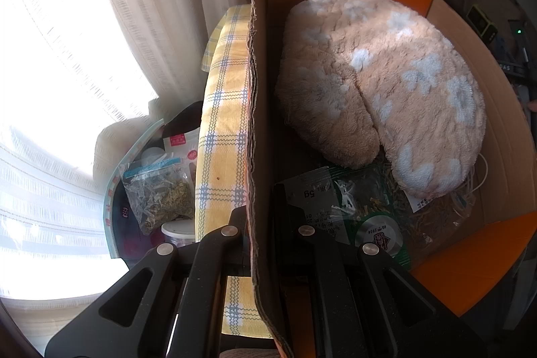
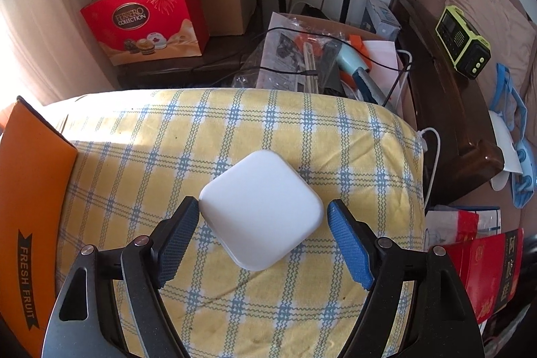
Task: Organize objects
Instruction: 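Grasp the white square case with the right gripper, then carry the white case into the box and set it on the plush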
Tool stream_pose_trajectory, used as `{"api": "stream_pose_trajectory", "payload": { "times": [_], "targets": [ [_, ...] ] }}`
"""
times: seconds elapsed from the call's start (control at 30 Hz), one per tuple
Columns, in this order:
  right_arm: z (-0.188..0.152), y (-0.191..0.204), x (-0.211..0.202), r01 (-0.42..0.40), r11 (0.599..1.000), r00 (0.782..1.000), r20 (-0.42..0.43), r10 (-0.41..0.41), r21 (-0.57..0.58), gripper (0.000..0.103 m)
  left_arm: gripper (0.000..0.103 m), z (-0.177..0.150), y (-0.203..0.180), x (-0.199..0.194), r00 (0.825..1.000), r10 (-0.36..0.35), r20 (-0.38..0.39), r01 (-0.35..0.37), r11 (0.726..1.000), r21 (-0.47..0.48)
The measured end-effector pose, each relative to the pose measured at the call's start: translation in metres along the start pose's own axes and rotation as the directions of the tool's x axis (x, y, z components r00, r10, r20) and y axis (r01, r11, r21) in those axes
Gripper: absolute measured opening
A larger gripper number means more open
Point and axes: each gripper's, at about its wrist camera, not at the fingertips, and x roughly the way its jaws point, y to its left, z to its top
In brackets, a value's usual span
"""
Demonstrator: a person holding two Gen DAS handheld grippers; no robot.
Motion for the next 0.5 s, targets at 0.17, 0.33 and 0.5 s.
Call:
{"api": "stream_pose_trajectory", "payload": {
  "times": [0.17, 0.33, 0.5],
  "targets": [
    [-0.002, -0.003, -0.002, -0.007, 1.0, 1.0, -0.003, 0.007, 0.019, 0.076, 0.006, 0.0, 0.0, 0.0, 1.0, 0.0, 0.0, 0.0, 1.0, 0.002],
    [-0.003, -0.01, -0.017, -0.11, 0.99, 0.994, 0.009, 0.11, 0.092, 0.076, 0.005, -0.001, 0.002, 0.003, 1.0, 0.001, 0.001, -0.001, 1.0, 0.002],
    [-0.003, -0.001, -0.039, -0.119, 0.99, 0.993, 0.027, 0.118, 0.075, 0.076, 0.005, 0.0, 0.001, 0.003, 1.0, 0.002, 0.001, -0.002, 1.0, 0.003]
  ]
}}
